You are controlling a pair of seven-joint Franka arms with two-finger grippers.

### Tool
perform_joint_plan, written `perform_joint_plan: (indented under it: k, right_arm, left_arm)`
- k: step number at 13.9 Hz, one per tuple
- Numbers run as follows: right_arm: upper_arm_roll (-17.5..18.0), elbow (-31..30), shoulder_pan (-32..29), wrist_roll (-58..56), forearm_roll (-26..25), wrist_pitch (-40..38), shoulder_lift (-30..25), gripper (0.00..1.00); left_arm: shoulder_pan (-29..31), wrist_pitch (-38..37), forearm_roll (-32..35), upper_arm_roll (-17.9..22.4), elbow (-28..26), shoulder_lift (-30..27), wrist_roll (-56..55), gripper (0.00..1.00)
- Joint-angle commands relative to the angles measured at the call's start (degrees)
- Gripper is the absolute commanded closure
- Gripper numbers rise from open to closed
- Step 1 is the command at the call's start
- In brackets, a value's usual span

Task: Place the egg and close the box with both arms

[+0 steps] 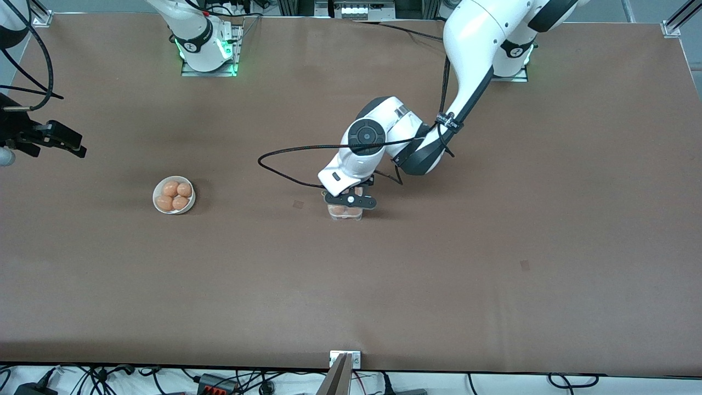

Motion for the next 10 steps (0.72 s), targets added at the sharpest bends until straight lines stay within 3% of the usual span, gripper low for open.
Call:
perform_joint_plan:
  k: [1,4,8,10]
  right_arm:
    - [-0.3,-1.7,0.4,0.9,-0.1,0.9,-1.7,0.0]
    - [-0.3,-1.5,0.4,0.9,-0.1,0.7,-1.8,0.0]
    - [-0.2,-1.7,0.5,0.8,-0.6,0.0,-3.1,0.0]
    - [-0.2,-1.8,0.5,0.8,-0.7,-0.5,-3.9,0.0]
  left_arm:
    - [-0.9,0.2,1.8,0.7,2.2,1.1,-0.2,1.0]
    - [0.6,-0.9,3.2,0.8,1.3,-0.6,1.5,1.0]
    - [2.8,-12.4,3.9,0.7,1.1,-4.6,5.6,1.0]
    - [6.2,-17.8,4.0,0.6,1.0,-7.4,13.2,1.0]
